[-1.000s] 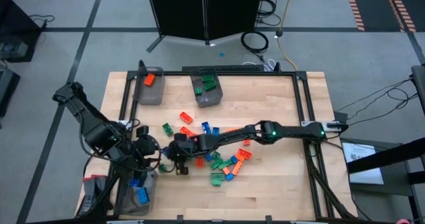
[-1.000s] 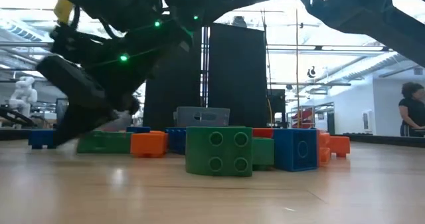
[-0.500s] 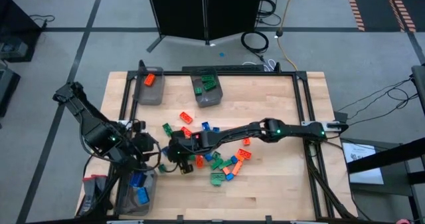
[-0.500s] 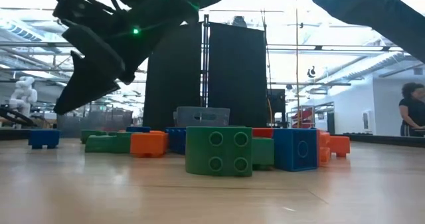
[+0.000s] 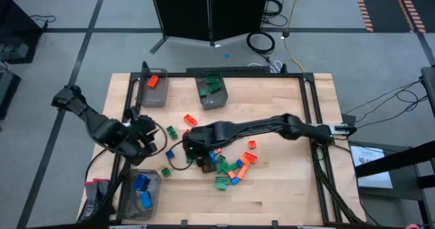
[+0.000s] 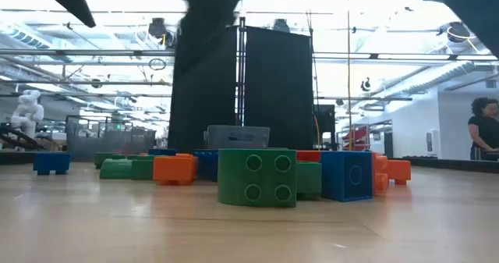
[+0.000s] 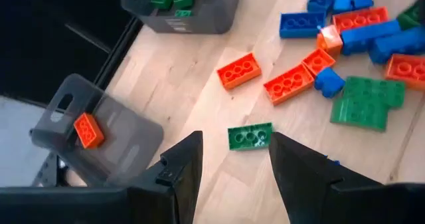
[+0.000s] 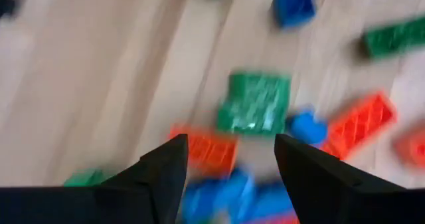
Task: Sort blocks
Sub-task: Put the blue game piece into the bottom left black transparent bin
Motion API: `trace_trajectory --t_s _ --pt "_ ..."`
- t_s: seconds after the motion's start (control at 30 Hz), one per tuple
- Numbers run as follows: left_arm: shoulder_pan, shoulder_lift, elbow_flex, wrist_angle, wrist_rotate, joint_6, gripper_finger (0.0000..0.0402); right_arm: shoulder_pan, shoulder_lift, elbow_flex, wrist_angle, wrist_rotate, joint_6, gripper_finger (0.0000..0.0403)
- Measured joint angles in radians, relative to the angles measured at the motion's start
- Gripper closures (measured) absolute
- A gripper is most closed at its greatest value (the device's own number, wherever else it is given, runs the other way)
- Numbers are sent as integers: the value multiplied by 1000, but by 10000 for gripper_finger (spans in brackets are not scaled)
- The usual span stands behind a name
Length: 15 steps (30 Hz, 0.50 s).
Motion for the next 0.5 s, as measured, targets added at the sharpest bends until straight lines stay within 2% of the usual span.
trace_trajectory --t_s 0.17,0.27,0.33,0.5 --pt "102 9 -2 198 58 256 198 36 -150 -3 -238 -1 49 186" --pt "170 12 -31 271 136 364 171 58 -257 -1 -375 3 122 186" --pt "224 13 -69 299 193 399 152 75 -319 -1 -430 23 192 187" --pt "368 14 -175 322 350 410 121 148 -499 -3 -453 166 342 187"
